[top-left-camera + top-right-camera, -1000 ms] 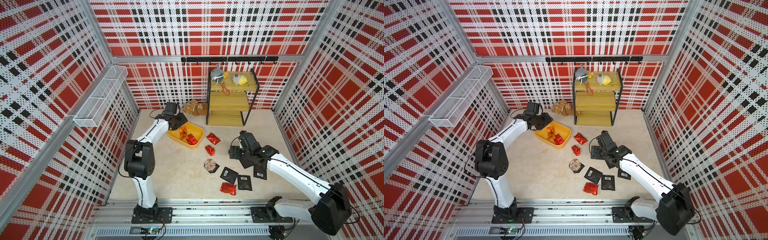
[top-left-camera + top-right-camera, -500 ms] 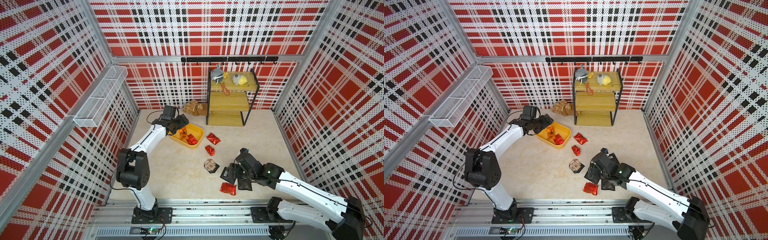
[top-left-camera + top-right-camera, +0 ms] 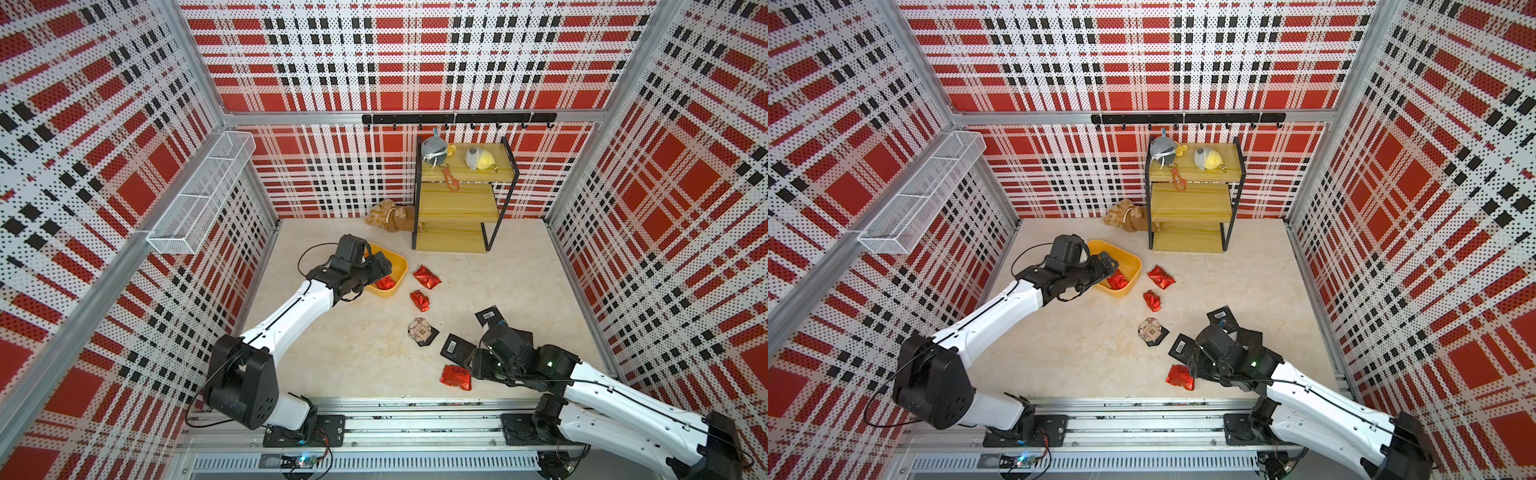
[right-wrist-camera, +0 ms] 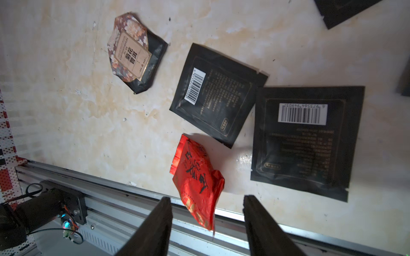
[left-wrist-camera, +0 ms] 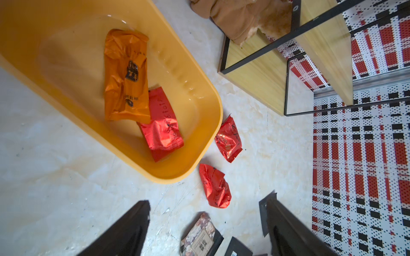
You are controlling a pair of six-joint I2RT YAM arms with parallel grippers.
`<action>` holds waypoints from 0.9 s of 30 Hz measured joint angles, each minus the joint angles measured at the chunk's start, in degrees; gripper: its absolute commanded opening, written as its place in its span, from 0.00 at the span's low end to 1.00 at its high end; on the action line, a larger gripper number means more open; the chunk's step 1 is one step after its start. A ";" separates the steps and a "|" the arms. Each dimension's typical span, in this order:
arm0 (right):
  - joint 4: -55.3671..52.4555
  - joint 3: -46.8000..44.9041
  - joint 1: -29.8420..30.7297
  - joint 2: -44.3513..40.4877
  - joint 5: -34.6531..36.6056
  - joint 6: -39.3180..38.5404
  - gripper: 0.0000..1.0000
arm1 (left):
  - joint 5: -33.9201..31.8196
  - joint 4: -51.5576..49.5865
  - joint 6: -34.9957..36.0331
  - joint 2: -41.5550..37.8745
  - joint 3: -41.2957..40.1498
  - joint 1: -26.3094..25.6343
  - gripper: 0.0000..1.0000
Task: Put the tea bags into the storage box
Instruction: Pick up the tea bag from the center of the board.
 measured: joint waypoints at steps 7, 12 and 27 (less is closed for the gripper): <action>0.70 -1.55 0.00 0.74 -2.05 -0.17 0.49 | -2.32 0.48 -1.86 -2.64 -3.61 -2.58 0.88; 3.10 -2.01 0.00 1.90 -3.85 -0.24 0.46 | -2.93 0.61 -2.56 -3.15 -5.22 -3.04 0.88; 5.22 -4.98 0.00 4.04 -5.07 -0.76 0.31 | -3.76 0.85 -3.15 -4.52 -6.19 -3.28 0.88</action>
